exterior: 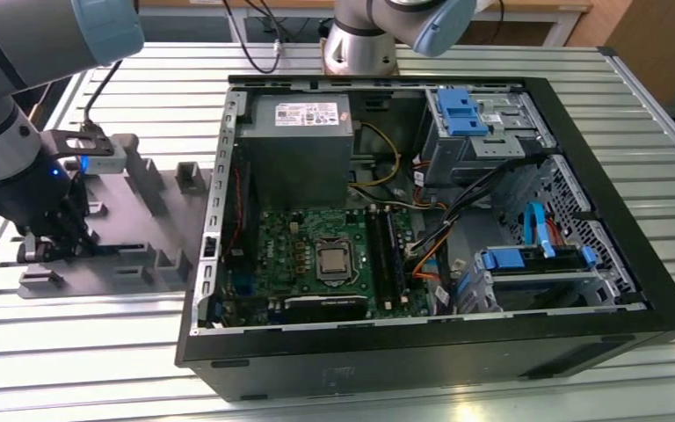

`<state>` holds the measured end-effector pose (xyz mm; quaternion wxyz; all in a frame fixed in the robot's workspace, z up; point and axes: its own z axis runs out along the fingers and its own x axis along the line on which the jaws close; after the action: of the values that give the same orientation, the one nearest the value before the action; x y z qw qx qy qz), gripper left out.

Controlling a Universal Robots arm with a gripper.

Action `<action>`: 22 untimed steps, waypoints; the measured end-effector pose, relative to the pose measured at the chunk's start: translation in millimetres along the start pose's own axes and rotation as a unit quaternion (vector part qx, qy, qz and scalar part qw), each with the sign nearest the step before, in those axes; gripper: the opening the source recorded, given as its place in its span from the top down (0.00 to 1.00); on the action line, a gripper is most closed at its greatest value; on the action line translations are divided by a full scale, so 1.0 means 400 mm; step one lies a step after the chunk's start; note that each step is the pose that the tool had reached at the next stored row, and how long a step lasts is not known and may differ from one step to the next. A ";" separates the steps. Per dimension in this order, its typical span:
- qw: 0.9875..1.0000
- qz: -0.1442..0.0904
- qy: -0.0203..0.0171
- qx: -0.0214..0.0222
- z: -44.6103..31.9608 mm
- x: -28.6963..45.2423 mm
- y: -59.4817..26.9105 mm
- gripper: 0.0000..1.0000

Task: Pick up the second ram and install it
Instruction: 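Pick up the second ram and move it above second insertion slot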

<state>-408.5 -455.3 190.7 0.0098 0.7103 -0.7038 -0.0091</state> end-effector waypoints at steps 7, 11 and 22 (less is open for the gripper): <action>1.000 0.000 0.000 0.000 -0.001 0.000 0.000 0.82; 1.000 0.000 0.000 0.000 -0.001 0.000 0.000 0.83; 1.000 0.000 0.000 0.000 0.001 0.000 0.000 0.86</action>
<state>-408.5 -455.4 190.2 0.0098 0.7103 -0.7038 -0.0091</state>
